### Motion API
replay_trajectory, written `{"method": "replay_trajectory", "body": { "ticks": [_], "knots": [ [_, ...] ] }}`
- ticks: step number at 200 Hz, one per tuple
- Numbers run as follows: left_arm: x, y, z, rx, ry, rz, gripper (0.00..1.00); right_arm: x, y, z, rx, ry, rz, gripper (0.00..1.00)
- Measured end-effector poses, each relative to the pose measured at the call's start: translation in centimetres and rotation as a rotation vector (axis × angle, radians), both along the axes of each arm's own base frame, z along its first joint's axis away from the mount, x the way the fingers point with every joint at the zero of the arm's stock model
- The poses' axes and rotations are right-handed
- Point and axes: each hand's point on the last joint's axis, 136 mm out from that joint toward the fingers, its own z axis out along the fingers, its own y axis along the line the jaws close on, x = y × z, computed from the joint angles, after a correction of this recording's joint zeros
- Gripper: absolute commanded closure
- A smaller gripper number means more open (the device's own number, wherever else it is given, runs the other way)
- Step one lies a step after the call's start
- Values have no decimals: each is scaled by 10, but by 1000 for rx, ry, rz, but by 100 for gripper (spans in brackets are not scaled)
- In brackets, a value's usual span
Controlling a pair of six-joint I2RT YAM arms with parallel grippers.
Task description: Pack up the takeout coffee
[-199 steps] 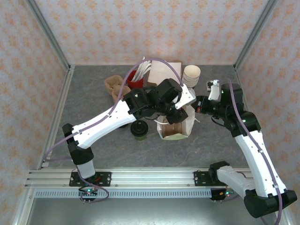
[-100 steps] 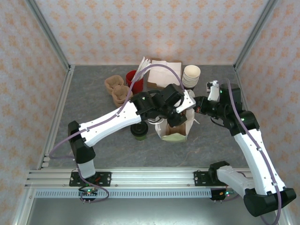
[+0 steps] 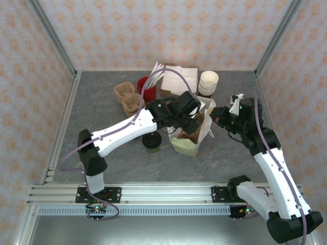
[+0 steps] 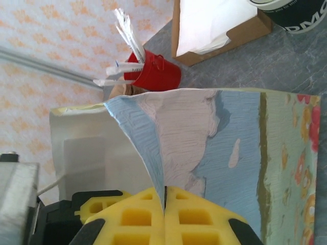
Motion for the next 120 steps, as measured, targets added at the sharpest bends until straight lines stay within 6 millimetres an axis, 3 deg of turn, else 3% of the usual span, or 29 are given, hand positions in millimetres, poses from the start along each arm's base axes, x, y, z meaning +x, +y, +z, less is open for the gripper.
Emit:
{"method": "replay_trajectory", "body": {
  "ticks": [29,87,120],
  "knots": [
    [8,-5,-6,16,34,60,68,-4,-6,-9,44,11,-62,100],
    [8,-3,-69,174,150,92,68,-10,-13,-5,88,-3,-113,100],
    [5,-1,-78,202,170,86,68,-10,-13,-5,91,0,-120,100]
  ]
}}
